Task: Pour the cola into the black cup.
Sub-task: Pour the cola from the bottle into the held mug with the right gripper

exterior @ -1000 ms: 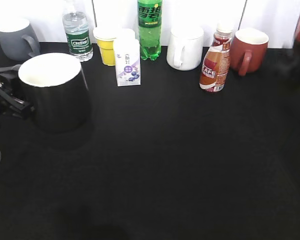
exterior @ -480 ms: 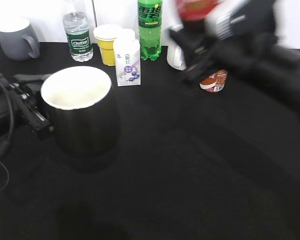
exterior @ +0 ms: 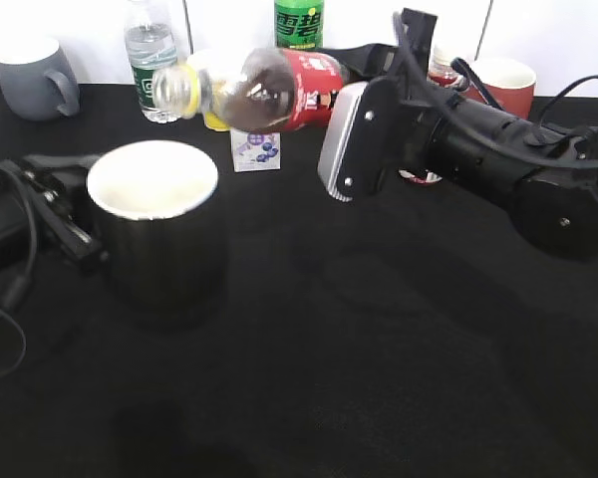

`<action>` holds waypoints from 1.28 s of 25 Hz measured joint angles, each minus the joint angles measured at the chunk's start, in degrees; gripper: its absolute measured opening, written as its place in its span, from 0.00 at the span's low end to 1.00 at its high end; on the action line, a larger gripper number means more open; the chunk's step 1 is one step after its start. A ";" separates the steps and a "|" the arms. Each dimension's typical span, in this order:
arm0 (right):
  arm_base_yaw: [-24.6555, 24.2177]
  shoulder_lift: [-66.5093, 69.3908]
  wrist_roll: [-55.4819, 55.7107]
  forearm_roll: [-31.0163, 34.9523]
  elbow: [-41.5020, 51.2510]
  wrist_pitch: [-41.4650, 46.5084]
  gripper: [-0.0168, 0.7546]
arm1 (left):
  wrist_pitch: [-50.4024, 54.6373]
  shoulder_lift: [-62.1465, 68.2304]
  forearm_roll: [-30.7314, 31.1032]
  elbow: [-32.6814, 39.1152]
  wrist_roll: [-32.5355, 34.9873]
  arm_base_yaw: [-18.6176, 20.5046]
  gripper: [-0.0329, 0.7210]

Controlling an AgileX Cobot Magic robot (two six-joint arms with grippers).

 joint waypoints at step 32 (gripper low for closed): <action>0.00 0.00 -22.79 2.64 0.00 -4.88 0.54 | 0.02 0.00 0.51 0.00 2.42 0.00 0.10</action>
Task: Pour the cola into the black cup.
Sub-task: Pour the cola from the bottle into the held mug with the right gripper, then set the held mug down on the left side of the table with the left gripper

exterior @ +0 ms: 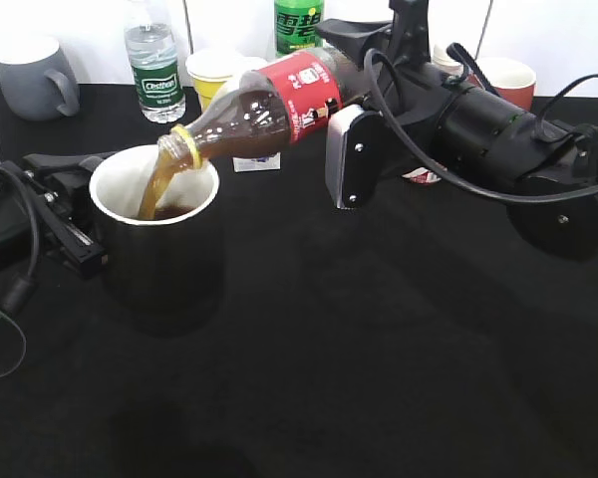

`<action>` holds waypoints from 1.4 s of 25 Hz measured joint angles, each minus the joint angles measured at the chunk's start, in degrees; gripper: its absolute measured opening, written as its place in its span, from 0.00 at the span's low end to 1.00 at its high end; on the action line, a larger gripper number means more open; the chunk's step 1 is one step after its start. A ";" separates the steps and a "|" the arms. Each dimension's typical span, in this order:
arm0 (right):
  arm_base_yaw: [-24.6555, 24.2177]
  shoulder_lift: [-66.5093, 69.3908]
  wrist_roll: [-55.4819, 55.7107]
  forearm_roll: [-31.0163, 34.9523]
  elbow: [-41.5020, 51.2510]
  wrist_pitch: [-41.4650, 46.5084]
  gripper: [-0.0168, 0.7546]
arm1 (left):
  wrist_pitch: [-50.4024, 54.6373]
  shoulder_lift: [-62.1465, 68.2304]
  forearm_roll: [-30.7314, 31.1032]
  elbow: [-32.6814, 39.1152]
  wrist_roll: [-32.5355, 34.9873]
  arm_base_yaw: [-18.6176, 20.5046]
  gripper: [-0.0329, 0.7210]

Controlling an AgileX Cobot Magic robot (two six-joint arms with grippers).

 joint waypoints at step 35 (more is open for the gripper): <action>-10.13 -21.79 80.56 30.10 26.40 0.85 0.53 | -3.13 10.94 -29.60 -6.15 10.92 6.03 0.10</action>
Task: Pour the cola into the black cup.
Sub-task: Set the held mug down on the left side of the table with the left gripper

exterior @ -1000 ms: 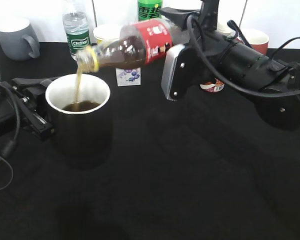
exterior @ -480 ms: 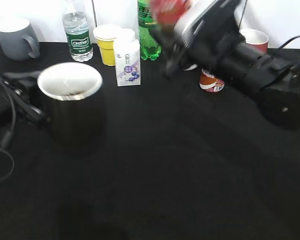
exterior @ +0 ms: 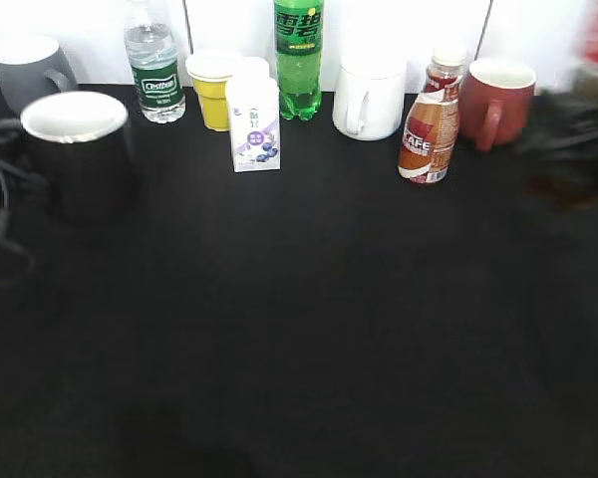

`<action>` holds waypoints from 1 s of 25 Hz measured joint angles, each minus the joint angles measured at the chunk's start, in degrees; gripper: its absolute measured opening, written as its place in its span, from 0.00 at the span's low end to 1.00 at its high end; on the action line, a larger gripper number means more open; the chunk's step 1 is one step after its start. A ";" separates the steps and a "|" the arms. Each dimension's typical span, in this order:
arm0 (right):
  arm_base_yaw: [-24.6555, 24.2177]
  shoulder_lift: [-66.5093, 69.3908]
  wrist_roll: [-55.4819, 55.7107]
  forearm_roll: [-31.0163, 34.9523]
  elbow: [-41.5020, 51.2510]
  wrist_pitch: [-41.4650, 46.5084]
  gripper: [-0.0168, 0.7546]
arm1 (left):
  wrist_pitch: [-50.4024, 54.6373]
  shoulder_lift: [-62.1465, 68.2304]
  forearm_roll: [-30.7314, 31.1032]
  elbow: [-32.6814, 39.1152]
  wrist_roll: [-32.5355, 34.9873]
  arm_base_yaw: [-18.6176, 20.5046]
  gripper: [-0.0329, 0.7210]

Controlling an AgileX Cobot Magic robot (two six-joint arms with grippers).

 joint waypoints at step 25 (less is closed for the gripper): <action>-17.18 23.64 -0.62 -11.04 -15.38 -7.67 0.53 | 0.14 15.33 -0.60 -12.26 -1.45 5.11 0.48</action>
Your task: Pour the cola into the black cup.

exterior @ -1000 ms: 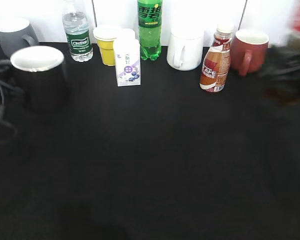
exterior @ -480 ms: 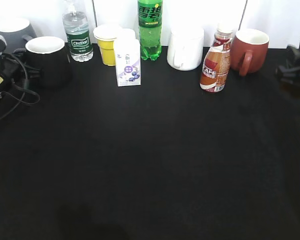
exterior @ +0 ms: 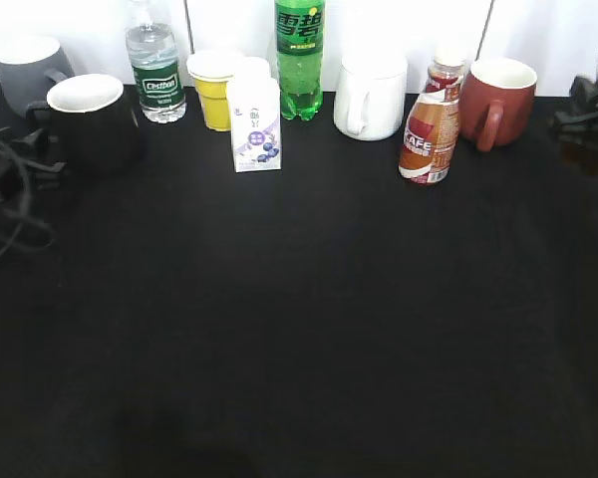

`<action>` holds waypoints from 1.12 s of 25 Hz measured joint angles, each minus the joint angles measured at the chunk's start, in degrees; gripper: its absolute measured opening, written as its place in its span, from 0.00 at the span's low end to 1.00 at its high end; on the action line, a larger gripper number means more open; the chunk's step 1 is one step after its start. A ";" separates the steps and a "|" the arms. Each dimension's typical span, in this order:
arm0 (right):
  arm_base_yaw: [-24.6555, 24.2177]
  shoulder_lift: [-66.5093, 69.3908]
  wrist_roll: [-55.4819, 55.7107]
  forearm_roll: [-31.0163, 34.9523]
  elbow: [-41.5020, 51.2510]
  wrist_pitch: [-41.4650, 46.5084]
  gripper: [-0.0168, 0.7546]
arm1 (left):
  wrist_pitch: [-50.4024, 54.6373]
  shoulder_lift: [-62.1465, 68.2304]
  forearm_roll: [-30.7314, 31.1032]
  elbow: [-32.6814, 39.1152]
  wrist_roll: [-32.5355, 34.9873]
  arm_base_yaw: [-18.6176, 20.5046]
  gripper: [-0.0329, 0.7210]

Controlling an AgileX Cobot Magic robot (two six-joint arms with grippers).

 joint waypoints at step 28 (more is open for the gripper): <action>4.45 -21.60 8.51 -8.45 -16.14 108.20 0.78 | 97.68 -41.51 0.60 0.07 0.00 -10.35 0.49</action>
